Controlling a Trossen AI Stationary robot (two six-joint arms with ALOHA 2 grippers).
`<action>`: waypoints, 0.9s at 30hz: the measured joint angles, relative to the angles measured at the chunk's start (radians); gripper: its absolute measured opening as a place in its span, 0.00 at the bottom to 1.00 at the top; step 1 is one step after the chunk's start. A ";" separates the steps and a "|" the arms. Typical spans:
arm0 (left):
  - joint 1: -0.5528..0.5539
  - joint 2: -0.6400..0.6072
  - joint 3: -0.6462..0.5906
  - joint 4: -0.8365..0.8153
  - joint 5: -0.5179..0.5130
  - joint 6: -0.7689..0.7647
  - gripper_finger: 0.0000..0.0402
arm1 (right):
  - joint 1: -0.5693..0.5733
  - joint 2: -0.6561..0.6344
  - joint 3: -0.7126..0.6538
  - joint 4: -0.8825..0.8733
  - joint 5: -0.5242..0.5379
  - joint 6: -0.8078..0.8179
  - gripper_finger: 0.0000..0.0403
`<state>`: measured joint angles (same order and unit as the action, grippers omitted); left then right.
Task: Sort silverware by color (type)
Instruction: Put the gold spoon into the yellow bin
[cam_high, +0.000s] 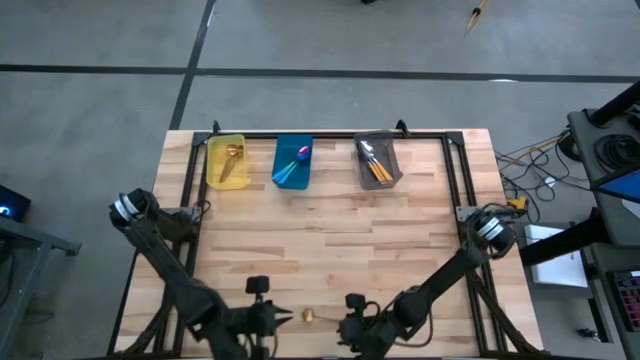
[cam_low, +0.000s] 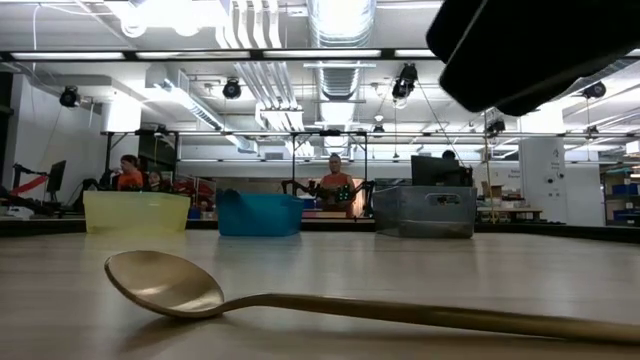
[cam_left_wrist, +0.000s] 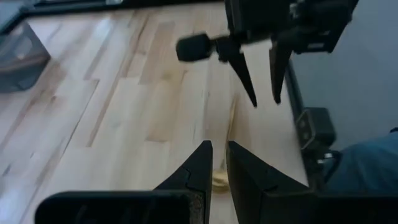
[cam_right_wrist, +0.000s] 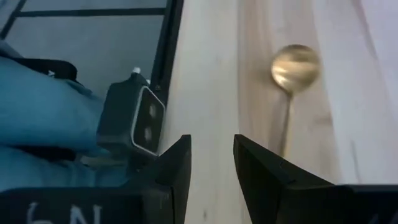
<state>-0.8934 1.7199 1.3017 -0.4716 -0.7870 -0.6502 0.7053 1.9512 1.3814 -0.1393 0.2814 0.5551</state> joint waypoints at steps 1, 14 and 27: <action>-0.014 0.000 0.001 0.001 -0.017 -0.005 0.07 | 0.002 0.018 0.024 -0.012 0.005 -0.002 0.27; -0.091 0.001 -0.003 0.000 -0.097 -0.048 0.07 | -0.041 0.214 0.304 -0.361 0.165 -0.031 0.33; -0.091 0.001 -0.003 0.000 -0.199 -0.040 0.07 | -0.119 0.286 0.309 -0.348 0.075 -0.061 0.23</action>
<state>-0.9840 1.7210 1.2984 -0.4713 -0.9858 -0.6899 0.5865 2.2374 1.6902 -0.4874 0.3565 0.4940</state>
